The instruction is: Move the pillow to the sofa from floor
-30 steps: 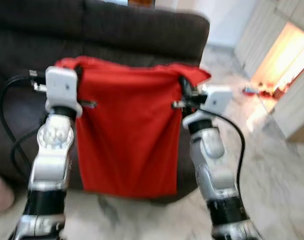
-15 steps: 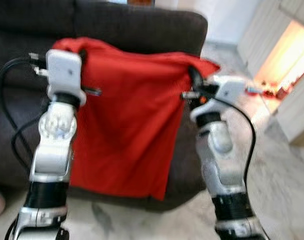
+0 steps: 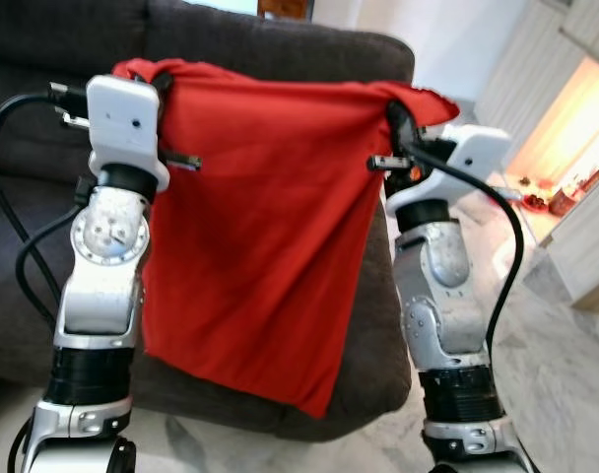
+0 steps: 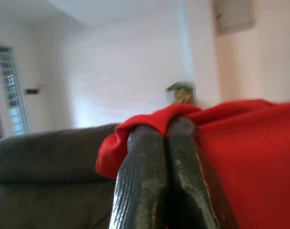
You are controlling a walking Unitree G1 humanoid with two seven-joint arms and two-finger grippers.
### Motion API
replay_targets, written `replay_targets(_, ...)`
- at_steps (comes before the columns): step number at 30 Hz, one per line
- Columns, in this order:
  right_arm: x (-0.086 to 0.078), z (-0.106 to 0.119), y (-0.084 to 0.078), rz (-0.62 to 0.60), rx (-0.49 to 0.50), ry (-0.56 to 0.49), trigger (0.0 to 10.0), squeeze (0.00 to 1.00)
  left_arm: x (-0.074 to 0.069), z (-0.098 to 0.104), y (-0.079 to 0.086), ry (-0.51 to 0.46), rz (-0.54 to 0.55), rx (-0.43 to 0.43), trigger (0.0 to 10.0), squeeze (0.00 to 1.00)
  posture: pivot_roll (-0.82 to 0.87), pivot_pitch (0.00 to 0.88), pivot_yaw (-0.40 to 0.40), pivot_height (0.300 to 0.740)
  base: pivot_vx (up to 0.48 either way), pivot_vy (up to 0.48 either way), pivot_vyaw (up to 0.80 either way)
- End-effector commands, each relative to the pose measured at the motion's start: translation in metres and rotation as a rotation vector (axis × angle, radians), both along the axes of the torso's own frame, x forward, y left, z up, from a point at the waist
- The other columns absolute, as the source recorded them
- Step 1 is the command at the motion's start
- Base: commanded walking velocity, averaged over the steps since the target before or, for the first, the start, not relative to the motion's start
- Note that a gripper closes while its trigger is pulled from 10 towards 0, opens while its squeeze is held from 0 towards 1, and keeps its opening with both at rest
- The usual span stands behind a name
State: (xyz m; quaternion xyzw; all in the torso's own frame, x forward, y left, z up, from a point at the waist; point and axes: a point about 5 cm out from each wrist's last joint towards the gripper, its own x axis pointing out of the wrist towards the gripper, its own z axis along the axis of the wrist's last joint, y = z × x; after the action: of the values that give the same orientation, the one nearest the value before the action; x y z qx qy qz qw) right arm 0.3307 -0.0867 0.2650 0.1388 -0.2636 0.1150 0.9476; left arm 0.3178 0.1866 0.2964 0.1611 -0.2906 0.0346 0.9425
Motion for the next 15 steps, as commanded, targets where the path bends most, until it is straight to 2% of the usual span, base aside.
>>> replay_targets(1, -0.011, 0.036, -0.017, -0.054, 0.04, -0.168, 10.0, 0.0, -0.006, 0.015, -0.014, -0.071, -0.051, 0.007, 10.0, 0.0, 0.17, 0.0, -0.146, 0.74, 0.281, 0.0, 0.0)
replay_targets(8, -0.011, 0.036, -0.015, -0.031, 0.038, -0.164, 10.0, 0.0, -0.007, 0.016, -0.016, -0.076, -0.05, 0.007, 10.0, 0.0, 0.17, 0.0, -0.151, 0.74, 0.284, 0.0, 0.0)
replay_targets(11, -0.013, 0.034, -0.005, 0.024, 0.016, -0.162, 10.0, 0.0, -0.007, 0.015, -0.014, -0.074, -0.045, 0.006, 10.0, 0.0, 0.17, 0.0, -0.155, 0.74, 0.284, 0.0, 0.0)
replay_targets(15, -0.011, 0.029, -0.001, 0.045, -0.002, -0.14, 10.0, 0.0, -0.007, 0.015, -0.014, -0.072, -0.042, 0.005, 10.0, 0.0, 0.18, 0.0, -0.158, 0.74, 0.289, 0.0, 0.0)
